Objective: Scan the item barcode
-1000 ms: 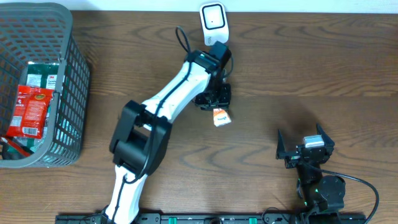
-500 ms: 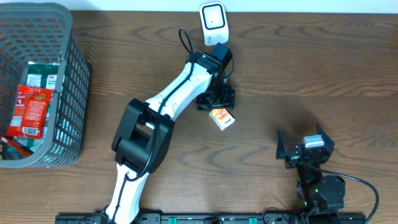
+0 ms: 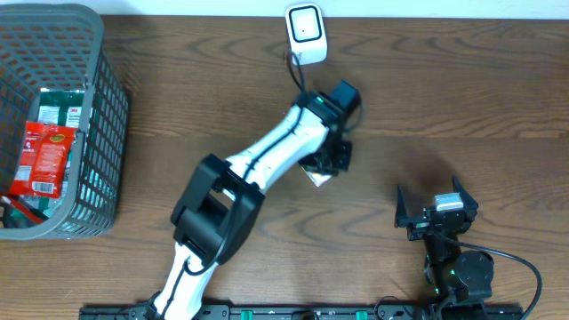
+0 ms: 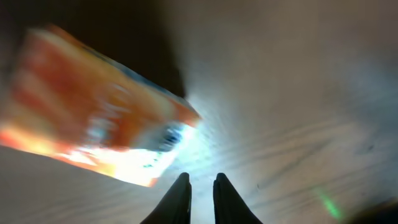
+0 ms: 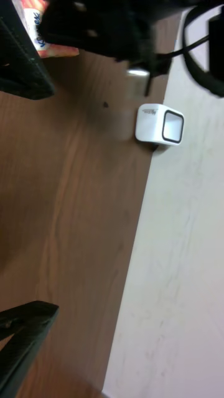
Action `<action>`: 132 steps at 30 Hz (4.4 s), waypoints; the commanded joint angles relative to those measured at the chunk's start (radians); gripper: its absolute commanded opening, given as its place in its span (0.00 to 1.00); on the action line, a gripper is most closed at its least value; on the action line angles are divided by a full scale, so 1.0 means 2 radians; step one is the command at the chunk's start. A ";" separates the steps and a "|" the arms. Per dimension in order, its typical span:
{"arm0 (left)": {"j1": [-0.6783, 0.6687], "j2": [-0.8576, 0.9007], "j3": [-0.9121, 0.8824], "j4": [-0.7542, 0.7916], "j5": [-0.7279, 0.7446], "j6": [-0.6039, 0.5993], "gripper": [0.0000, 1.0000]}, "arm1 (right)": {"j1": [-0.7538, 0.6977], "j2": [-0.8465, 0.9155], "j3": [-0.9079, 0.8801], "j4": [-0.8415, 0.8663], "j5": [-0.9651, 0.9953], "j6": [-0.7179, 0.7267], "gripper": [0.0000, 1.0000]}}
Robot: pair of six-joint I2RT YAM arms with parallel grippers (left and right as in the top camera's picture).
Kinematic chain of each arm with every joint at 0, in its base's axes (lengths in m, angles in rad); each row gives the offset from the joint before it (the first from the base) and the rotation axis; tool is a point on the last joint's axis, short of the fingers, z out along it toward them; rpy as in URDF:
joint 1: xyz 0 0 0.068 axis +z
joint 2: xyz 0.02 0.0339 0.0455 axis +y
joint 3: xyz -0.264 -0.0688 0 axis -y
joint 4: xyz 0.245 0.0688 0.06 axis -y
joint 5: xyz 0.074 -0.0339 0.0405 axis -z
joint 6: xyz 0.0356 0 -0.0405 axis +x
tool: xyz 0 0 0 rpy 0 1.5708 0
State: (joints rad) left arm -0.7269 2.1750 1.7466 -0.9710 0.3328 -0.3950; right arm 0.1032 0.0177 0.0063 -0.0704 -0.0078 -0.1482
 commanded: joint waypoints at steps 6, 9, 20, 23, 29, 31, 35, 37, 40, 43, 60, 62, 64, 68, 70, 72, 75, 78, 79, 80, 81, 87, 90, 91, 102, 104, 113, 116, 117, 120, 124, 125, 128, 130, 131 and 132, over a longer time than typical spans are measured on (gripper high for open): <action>-0.056 -0.011 -0.028 0.009 -0.150 -0.002 0.27 | 0.002 -0.002 0.000 -0.002 -0.002 -0.007 0.99; -0.061 -0.011 -0.043 0.031 -0.162 -0.003 0.27 | 0.002 -0.002 0.000 -0.002 -0.002 -0.007 0.99; -0.060 -0.011 -0.059 -0.009 -0.277 -0.003 0.28 | 0.002 -0.002 0.000 -0.002 -0.002 -0.007 0.99; -0.060 -0.011 -0.059 -0.015 -0.282 -0.005 0.32 | 0.002 -0.002 0.000 -0.002 -0.002 -0.007 0.99; -0.059 -0.023 -0.051 -0.043 -0.282 -0.007 0.38 | 0.002 -0.002 0.000 -0.002 -0.002 -0.007 0.99; -0.058 -0.035 -0.043 -0.053 -0.281 -0.019 0.41 | 0.002 -0.002 0.000 -0.002 -0.002 -0.007 0.99; -0.058 -0.077 -0.036 -0.039 -0.279 -0.027 0.68 | 0.002 -0.002 0.000 -0.002 -0.002 -0.007 0.99; -0.058 -0.091 -0.036 -0.027 -0.279 -0.027 0.72 | 0.002 -0.002 0.000 -0.002 -0.002 -0.007 0.99; -0.058 -0.099 -0.037 0.019 -0.265 -0.030 0.89 | 0.002 -0.002 0.000 -0.002 -0.002 -0.007 0.99; -0.059 -0.090 -0.041 0.055 -0.249 -0.058 0.65 | 0.002 -0.002 0.000 -0.002 -0.002 -0.007 0.99; -0.061 -0.020 -0.045 0.126 -0.331 -0.065 0.32 | 0.002 -0.002 0.000 -0.002 -0.002 -0.007 0.99; -0.061 -0.018 -0.045 0.127 -0.330 -0.069 0.32 | 0.002 -0.002 0.000 -0.002 -0.002 -0.007 0.99; -0.062 -0.014 -0.046 0.125 -0.329 -0.082 0.32 | 0.002 -0.002 0.000 -0.002 -0.002 -0.007 0.99; -0.067 -0.002 -0.047 0.124 -0.328 -0.084 0.32 | 0.002 -0.002 0.000 -0.002 -0.002 -0.007 0.99; -0.068 0.000 -0.051 0.124 -0.328 -0.084 0.32 | 0.002 -0.002 0.000 -0.002 -0.002 -0.007 0.99; -0.067 0.001 -0.053 0.124 -0.330 -0.084 0.32 | 0.002 -0.002 0.000 -0.002 -0.002 -0.007 0.99; -0.067 0.001 -0.053 0.124 -0.330 -0.084 0.32 | 0.002 -0.002 0.000 -0.002 -0.002 -0.007 0.99; -0.067 0.001 -0.053 0.124 -0.330 -0.084 0.32 | 0.002 -0.002 0.000 -0.002 -0.002 -0.007 0.99; -0.068 0.001 -0.054 0.124 -0.330 -0.085 0.32 | 0.002 -0.002 0.000 -0.002 -0.002 -0.007 0.99; -0.068 0.001 -0.054 0.124 -0.330 -0.091 0.32 | 0.002 -0.002 0.000 -0.002 -0.002 -0.007 0.99; -0.068 0.002 -0.054 0.124 -0.330 -0.094 0.32 | 0.002 -0.002 0.000 -0.002 -0.002 -0.007 0.99; -0.068 0.006 -0.054 0.124 -0.330 -0.094 0.31 | 0.002 -0.002 0.000 -0.002 -0.002 -0.007 0.99; -0.069 0.008 -0.054 0.124 -0.330 -0.096 0.31 | 0.002 -0.002 0.000 -0.002 -0.002 -0.007 0.99; -0.069 0.009 -0.054 0.124 -0.330 -0.096 0.31 | 0.002 -0.002 0.000 -0.002 -0.002 -0.007 0.99; -0.069 0.027 -0.054 0.124 -0.330 -0.095 0.31 | 0.002 -0.002 0.000 -0.002 -0.002 -0.007 0.99; -0.069 0.030 -0.054 0.124 -0.330 -0.095 0.31 | 0.002 -0.002 0.000 -0.002 -0.002 -0.007 0.99; -0.069 0.034 -0.057 0.114 -0.330 -0.095 0.31 | 0.002 -0.002 0.000 -0.002 -0.002 -0.007 0.99; -0.069 0.033 -0.056 0.119 -0.330 -0.092 0.41 | 0.002 -0.002 0.000 -0.002 -0.002 -0.007 0.99; -0.069 0.032 -0.055 0.123 -0.330 -0.085 0.42 | 0.002 -0.002 0.000 -0.002 -0.002 -0.007 0.99; -0.069 0.021 -0.046 0.121 -0.330 -0.065 0.44 | 0.002 -0.002 0.000 -0.002 -0.002 -0.007 0.99; -0.069 -0.001 -0.039 0.121 -0.330 -0.065 0.46 | 0.002 -0.002 0.000 -0.002 -0.002 -0.007 0.99; -0.069 -0.006 -0.039 0.121 -0.330 -0.065 0.48 | 0.002 -0.002 0.000 -0.002 -0.002 -0.007 0.99; -0.069 -0.006 -0.039 0.117 -0.330 -0.071 0.48 | 0.002 -0.002 0.000 -0.002 -0.002 -0.007 0.99; -0.069 -0.006 -0.042 0.113 -0.330 -0.081 0.48 | 0.002 -0.002 0.000 -0.002 -0.002 -0.007 0.99; -0.069 -0.006 -0.043 0.112 -0.330 -0.083 0.48 | 0.002 -0.002 0.000 -0.002 -0.002 -0.007 0.99; -0.069 -0.006 -0.045 0.111 -0.330 -0.083 0.48 | 0.002 -0.002 0.000 -0.002 -0.002 -0.007 0.99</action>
State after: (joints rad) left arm -0.8658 2.1914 1.6543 -0.7395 -0.3168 -0.5468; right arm 0.1032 0.0177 0.0063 -0.0704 -0.0078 -0.1482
